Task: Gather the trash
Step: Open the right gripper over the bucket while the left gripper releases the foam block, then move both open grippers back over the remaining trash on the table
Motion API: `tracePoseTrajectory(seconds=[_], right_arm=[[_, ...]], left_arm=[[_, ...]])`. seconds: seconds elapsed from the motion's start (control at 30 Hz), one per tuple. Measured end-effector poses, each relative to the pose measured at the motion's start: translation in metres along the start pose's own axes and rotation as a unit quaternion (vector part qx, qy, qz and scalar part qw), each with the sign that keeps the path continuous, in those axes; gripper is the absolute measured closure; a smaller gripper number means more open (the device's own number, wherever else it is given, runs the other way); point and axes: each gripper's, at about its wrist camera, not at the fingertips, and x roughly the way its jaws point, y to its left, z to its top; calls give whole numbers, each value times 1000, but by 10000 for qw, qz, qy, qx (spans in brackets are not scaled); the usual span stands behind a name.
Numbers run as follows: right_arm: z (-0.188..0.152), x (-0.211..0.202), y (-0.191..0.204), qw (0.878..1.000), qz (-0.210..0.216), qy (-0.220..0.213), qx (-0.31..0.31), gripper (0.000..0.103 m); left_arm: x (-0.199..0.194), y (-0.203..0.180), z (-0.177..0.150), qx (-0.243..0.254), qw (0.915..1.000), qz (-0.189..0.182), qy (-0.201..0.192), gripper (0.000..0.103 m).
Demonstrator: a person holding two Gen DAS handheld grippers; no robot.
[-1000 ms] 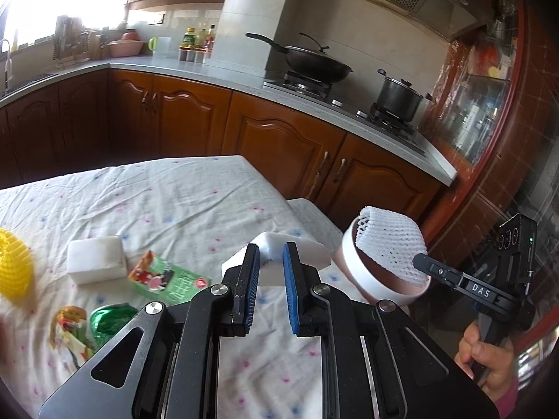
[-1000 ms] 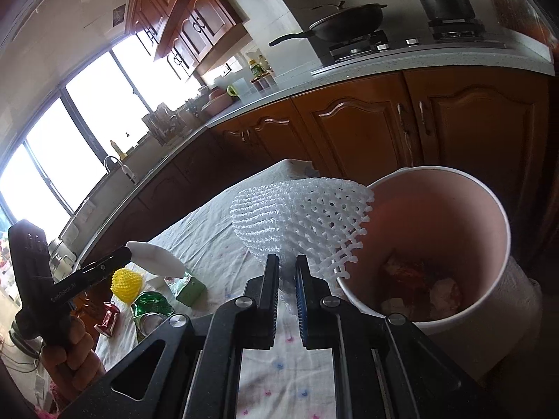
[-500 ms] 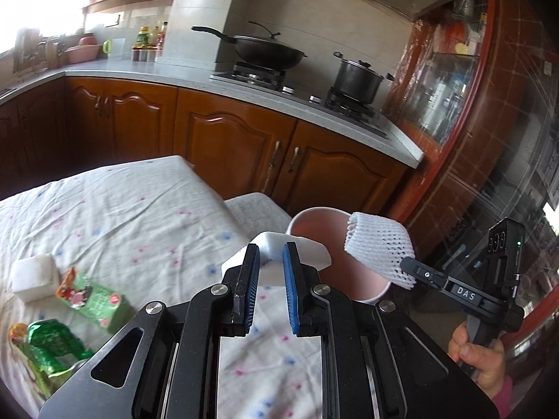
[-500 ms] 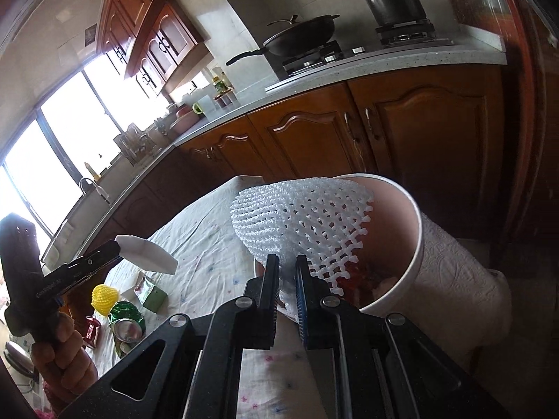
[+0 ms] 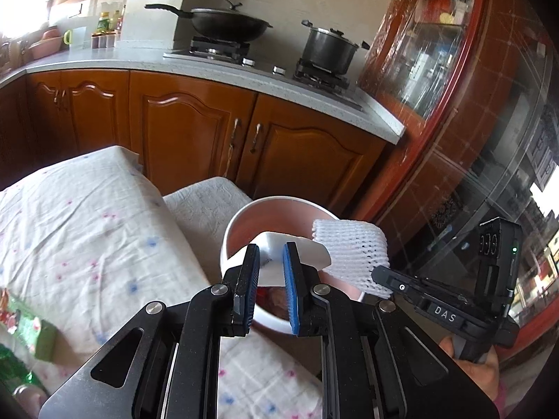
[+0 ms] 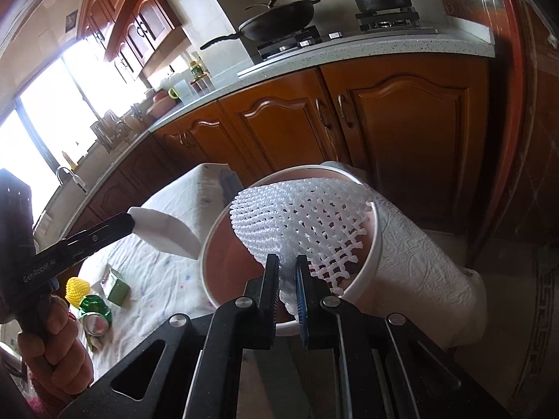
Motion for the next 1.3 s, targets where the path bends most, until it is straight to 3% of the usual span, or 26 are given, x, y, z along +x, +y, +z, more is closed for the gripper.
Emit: tracePoseTrajectory(seconds=[0.6, 0.67, 0.73, 0.83, 1.0, 1.23, 1.3], right_arm=[[6, 33, -9, 9979, -208, 555, -270, 89], [5, 34, -11, 9981, -164, 560, -207, 85], [6, 34, -14, 9983, -124, 547, -146, 70], [5, 33, -17, 9988, -63, 483, -61, 63], [4, 27, -18, 9994, 38, 336, 73, 54], [-2, 10, -11, 9997, 162, 18, 167, 26], [-5, 6, -8, 9996, 213, -78, 184, 19]], left_arm=[[79, -13, -2, 160, 9968, 220, 752, 88], [82, -12, -3, 130, 9964, 188, 821, 87], [84, -11, -4, 96, 9961, 190, 855, 86], [85, -10, -6, 86, 9959, 190, 882, 83], [76, -12, -9, 107, 9966, 251, 776, 65], [47, 1, -17, -79, 9981, 286, 533, 52], [38, 7, -20, -164, 9981, 328, 486, 44]])
